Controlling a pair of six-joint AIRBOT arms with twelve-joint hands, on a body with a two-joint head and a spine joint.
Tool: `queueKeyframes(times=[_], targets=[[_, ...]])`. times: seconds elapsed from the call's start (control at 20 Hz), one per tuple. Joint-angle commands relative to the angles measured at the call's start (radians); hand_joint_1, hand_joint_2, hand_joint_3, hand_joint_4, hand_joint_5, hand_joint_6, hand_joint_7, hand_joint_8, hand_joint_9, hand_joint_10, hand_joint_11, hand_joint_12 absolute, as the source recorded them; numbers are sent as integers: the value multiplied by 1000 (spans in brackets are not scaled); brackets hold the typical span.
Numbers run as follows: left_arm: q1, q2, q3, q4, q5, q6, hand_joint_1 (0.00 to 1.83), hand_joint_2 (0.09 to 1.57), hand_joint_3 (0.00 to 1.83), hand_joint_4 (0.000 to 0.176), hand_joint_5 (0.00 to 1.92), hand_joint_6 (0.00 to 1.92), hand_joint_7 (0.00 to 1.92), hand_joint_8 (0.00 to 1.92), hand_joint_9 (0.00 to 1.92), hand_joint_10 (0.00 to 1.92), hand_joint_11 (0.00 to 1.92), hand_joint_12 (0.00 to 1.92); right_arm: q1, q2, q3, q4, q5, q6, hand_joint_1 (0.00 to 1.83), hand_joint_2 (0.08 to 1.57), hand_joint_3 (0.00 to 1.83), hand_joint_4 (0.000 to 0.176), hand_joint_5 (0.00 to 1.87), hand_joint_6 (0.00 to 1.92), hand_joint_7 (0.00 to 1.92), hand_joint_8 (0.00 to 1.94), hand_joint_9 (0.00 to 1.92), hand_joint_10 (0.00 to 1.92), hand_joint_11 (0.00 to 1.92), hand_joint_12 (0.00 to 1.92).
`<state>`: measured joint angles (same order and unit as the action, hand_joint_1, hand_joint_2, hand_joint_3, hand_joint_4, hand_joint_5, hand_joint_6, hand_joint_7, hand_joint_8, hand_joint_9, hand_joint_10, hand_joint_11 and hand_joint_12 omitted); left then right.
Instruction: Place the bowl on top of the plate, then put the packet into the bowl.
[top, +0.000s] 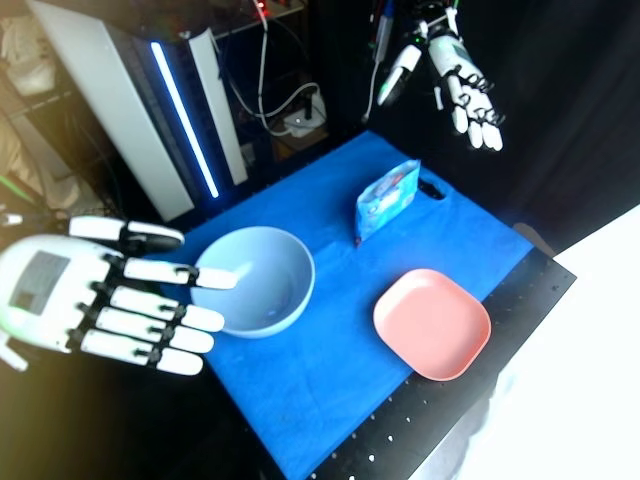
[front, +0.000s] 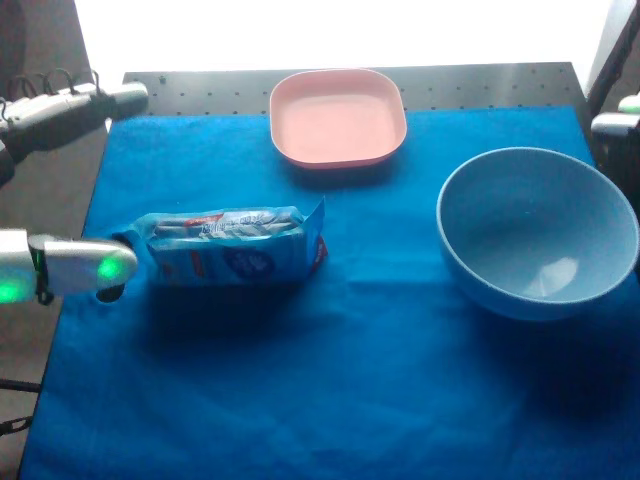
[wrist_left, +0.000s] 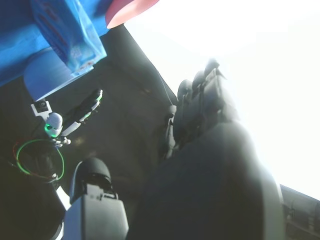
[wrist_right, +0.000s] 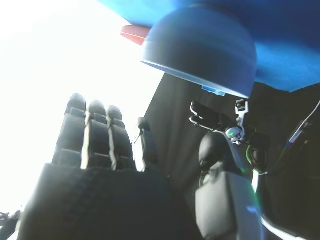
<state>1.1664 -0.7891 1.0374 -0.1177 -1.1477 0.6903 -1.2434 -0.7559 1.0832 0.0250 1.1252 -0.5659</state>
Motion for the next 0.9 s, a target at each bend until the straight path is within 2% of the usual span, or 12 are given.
queueKeyframes(times=[0.0, 0.15, 0.25, 0.3, 0.35, 0.4, 0.45, 0.55, 0.6, 0.7, 0.75, 0.85], targets=[[-9, -3, 3, -19, -118, -4, 586, 945, 2, 128, 208, 3, 107, 2, 72, 5, 0, 151, 16, 0, 5, 34, 117, 4, 478, 1119, 6, 135, 220, 2, 191, 1, 133, 3, 0, 328], [-9, -3, 4, -17, -113, -4, 558, 947, 0, 127, 217, 1, 123, 1, 81, 1, 0, 190, 16, 0, 5, 34, 117, 4, 546, 1115, 0, 117, 250, 6, 205, 2, 149, 3, 0, 397], [-9, -4, 5, -16, -113, -4, 553, 943, 0, 124, 212, 2, 129, 1, 94, 3, 0, 259, 21, -2, 5, 29, 117, 4, 475, 1099, 0, 124, 225, 0, 195, 1, 149, 2, 0, 420], [-9, -5, 6, -16, -113, -4, 594, 939, 0, 120, 221, 2, 130, 1, 91, 1, 0, 236, 32, -5, 5, 10, 117, 4, 475, 1091, 0, 118, 224, 0, 190, 0, 149, 1, 0, 394], [-9, -5, 6, -16, -112, -4, 594, 940, 0, 123, 218, 0, 129, 0, 92, 1, 0, 233, 62, -9, 5, -26, 117, 4, 437, 1074, 0, 155, 165, 0, 151, 0, 116, 0, 0, 313], [-9, -5, 6, -16, -112, -4, 591, 941, 1, 118, 210, 0, 126, 0, 89, 0, 0, 233, 85, -15, 4, -58, 116, 4, 459, 1034, 0, 172, 170, 6, 165, 7, 130, 7, 0, 298], [-9, -6, 6, -16, -111, -4, 570, 946, 3, 118, 209, 0, 126, 0, 89, 0, 0, 235, 98, -18, 4, -80, 116, 4, 460, 1005, 0, 175, 168, 2, 171, 4, 145, 4, 0, 354], [-9, -8, 8, -15, -110, -4, 587, 944, 1, 121, 210, 0, 127, 1, 92, 1, 0, 237, 118, -25, -2, -134, 116, 5, 493, 935, 0, 176, 130, 2, 89, 4, 73, 7, 0, 58], [-9, -8, 8, -15, -110, -4, 575, 946, 1, 120, 213, 1, 132, 1, 97, 2, 0, 255, 122, -25, -5, -148, 115, 5, 477, 924, 0, 176, 122, 1, 86, 6, 63, 7, 27, 37], [-9, -8, 7, -15, -108, -5, 554, 955, 4, 100, 221, 3, 135, 2, 101, 3, 0, 259, 138, -25, -13, -186, 89, 5, 478, 928, 0, 176, 110, 0, 74, 1, 82, 12, 89, 56], [-9, -9, 7, -15, -107, -5, 542, 953, 1, 122, 204, 1, 118, 1, 84, 2, 0, 216, 167, -28, -16, -228, 44, 6, 450, 942, 4, 176, 140, 11, 105, 12, 111, 21, 119, 69], [-7, -9, 7, -16, -113, -6, 531, 954, 0, 121, 207, 0, 149, 1, 119, 2, 0, 343, 243, -43, -15, -336, -63, 10, 458, 999, 8, 171, 104, 0, 102, 3, 104, 6, 106, 70]])
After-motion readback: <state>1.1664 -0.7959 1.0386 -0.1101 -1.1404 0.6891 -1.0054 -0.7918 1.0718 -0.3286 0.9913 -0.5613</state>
